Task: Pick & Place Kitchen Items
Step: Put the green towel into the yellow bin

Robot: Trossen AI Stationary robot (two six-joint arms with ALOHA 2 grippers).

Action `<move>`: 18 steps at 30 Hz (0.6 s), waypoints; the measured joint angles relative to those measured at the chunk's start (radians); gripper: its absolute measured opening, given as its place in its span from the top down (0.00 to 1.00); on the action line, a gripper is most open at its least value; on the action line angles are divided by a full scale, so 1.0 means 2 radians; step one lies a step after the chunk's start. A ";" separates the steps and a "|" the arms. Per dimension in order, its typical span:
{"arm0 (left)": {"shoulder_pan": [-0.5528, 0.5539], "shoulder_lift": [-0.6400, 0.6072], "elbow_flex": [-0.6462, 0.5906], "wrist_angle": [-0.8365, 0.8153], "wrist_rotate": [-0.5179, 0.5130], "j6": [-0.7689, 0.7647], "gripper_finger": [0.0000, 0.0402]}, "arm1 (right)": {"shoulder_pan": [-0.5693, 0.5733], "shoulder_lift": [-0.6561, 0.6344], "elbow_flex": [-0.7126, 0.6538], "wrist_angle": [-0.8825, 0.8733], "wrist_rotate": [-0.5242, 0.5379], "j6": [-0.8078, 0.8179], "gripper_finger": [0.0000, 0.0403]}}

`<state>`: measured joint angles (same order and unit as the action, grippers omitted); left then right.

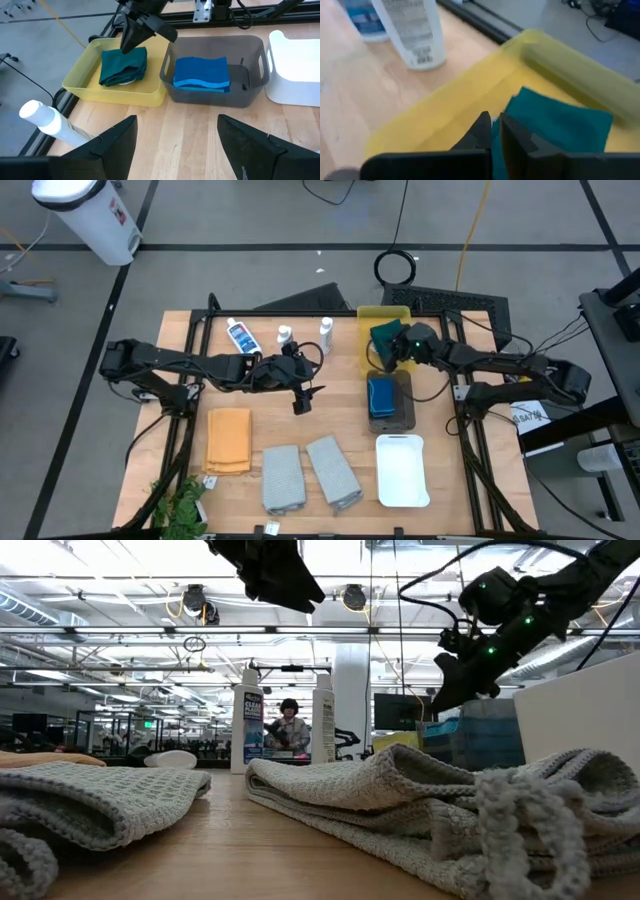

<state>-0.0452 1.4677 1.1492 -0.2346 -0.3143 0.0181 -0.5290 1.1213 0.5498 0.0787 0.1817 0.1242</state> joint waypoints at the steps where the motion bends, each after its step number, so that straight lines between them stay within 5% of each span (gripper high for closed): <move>1: 0.000 0.000 0.000 0.000 0.000 0.000 0.32 | 0.001 0.000 0.003 -0.011 0.000 0.001 0.99; 9: 0.000 0.000 0.000 0.000 0.000 -0.002 0.32 | -0.033 0.057 0.004 -0.034 0.039 0.006 1.00; 18: 0.000 0.000 0.000 0.000 0.000 -0.001 0.32 | -0.061 0.120 0.006 -0.007 -0.047 0.015 1.00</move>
<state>-0.0452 1.4677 1.1492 -0.2337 -0.3143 0.0170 -0.6517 1.3616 0.5613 0.0646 0.0879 0.1535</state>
